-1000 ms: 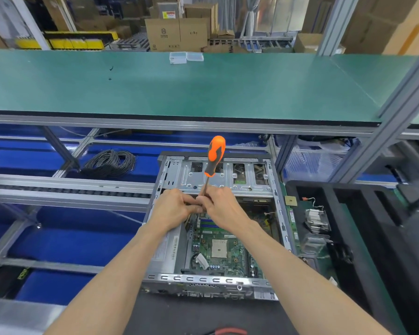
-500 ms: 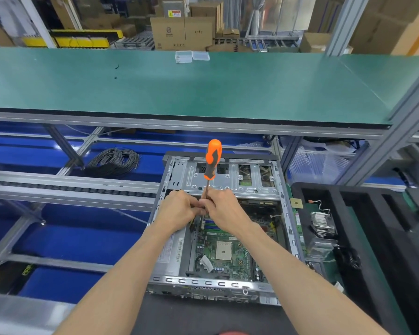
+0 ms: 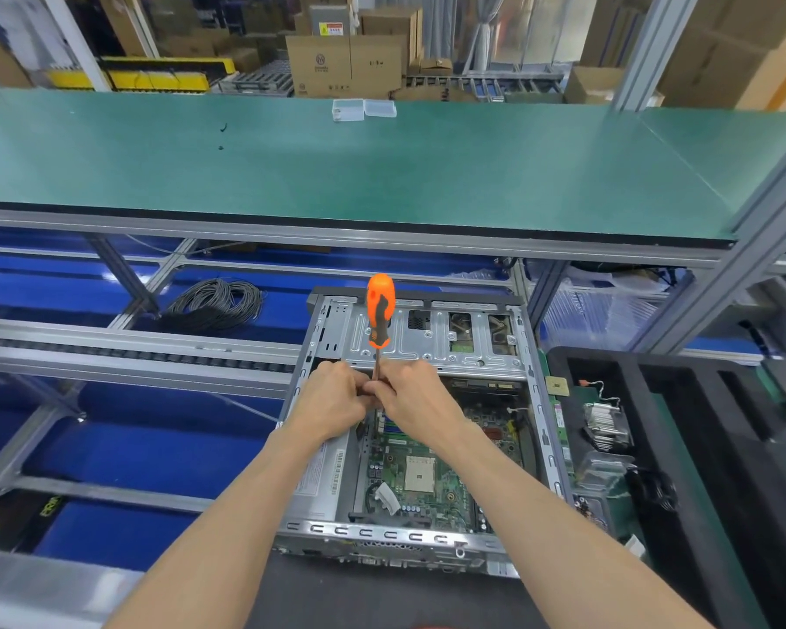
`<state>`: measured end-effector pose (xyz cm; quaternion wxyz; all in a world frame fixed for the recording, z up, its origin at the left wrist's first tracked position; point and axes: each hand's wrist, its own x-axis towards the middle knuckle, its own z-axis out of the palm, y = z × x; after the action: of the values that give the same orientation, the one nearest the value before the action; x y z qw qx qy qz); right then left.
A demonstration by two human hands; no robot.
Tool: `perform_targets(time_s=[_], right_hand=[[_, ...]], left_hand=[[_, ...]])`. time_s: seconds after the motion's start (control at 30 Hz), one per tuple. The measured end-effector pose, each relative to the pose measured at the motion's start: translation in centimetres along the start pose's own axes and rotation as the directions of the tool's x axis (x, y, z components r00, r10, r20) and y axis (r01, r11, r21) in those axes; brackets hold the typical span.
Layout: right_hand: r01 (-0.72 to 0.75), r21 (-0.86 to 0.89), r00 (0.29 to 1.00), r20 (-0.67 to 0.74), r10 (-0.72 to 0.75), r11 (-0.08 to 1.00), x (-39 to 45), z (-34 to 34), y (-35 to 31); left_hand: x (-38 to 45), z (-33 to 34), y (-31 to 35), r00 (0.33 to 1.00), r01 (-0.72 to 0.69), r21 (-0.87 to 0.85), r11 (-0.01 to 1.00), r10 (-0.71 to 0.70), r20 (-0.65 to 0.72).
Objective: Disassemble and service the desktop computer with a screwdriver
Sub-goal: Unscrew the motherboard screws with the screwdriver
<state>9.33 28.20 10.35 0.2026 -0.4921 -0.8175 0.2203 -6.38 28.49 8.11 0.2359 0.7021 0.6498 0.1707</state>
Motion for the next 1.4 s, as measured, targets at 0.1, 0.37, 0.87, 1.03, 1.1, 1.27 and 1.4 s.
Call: perform_targets(time_s=[0.1, 0.37, 0.87, 1.03, 1.1, 1.27, 1.4], right_hand=[[-0.003, 0.018, 0.999, -0.033, 0.004, 1.0, -0.2, 0.3, 0.0], [-0.04, 0.115, 0.993, -0.108, 0.052, 0.993, 0.5, -1.0, -0.2], [0.224, 0.307, 0.942, -0.31, -0.126, 0.925, 3.3, -7.0, -5.8], [0.232, 0.355, 0.971, -0.132, -0.198, 0.906, 2.8, -8.4, -6.0], [0.244, 0.049, 0.96, -0.153, -0.235, 0.968, 3.0, -8.9, -6.2], [0.063, -0.446, 0.967, -0.194, -0.165, 0.893, 4.0, -9.9, -6.7], [0.209, -0.316, 0.976, 0.006, -0.218, 0.925, 4.3, -10.5, -6.7]], left_hand=[[-0.1, 0.0, 0.0, 1.0, -0.031, -0.012, 0.999, 0.031, 0.0], [-0.2, -0.1, 0.5, 0.999, -0.012, -0.021, 1.0, 0.012, -0.031], [-0.2, -0.1, 0.7, 0.999, 0.004, 0.038, 0.999, -0.002, -0.037], [-0.5, 0.0, 0.6, 0.999, -0.002, -0.161, 0.987, -0.005, -0.044], [-0.5, 0.0, 0.6, 0.999, 0.019, -0.187, 0.982, -0.027, -0.037], [-0.3, 0.3, 0.5, 0.998, 0.041, -0.25, 0.967, -0.052, -0.039], [-0.2, 0.5, 0.3, 0.999, 0.023, -0.212, 0.977, -0.033, -0.044]])
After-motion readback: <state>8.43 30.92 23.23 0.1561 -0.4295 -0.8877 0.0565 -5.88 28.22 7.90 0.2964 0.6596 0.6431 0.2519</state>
